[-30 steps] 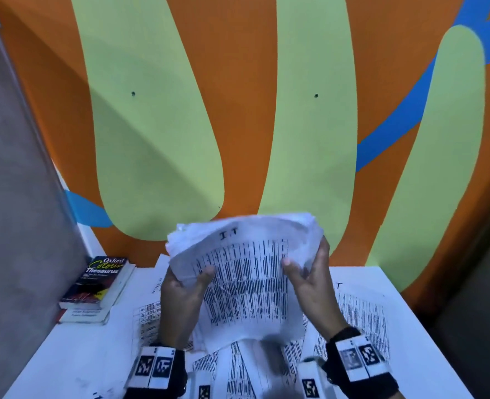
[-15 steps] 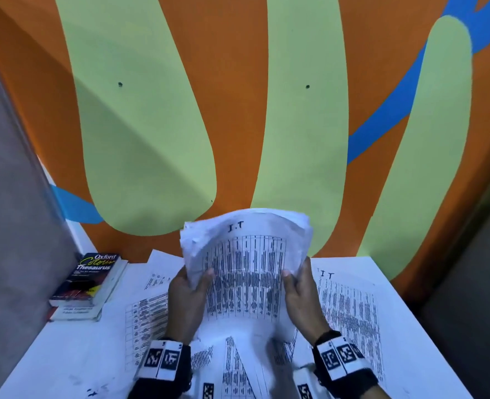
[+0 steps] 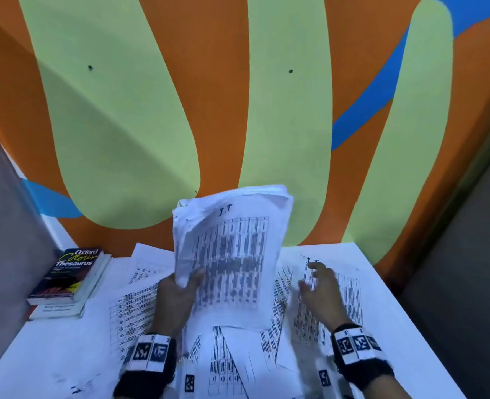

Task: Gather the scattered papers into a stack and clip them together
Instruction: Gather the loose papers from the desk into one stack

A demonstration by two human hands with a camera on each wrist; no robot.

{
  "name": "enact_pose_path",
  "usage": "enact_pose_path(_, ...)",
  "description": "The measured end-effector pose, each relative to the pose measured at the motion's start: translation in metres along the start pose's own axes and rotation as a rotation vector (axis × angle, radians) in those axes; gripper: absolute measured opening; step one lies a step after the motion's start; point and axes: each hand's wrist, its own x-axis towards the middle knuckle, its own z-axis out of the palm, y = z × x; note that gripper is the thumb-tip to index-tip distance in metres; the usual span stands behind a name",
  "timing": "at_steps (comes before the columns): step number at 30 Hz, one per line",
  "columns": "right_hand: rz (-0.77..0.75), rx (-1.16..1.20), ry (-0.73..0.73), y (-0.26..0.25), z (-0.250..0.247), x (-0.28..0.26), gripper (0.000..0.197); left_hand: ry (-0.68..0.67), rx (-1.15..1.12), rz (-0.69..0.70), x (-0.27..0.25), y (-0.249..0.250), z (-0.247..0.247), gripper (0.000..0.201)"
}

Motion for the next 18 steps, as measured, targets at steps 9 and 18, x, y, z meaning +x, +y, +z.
enact_pose_path(9,0.728,-0.486,0.014,0.094,-0.030,0.013,0.122,0.265,0.056,0.082,0.015,0.018,-0.024,0.038)
enact_pose_path(18,0.429,-0.107,0.165,0.086,-0.091,0.027,0.026,0.339,0.034,0.085,0.020,0.005,-0.037,0.052)
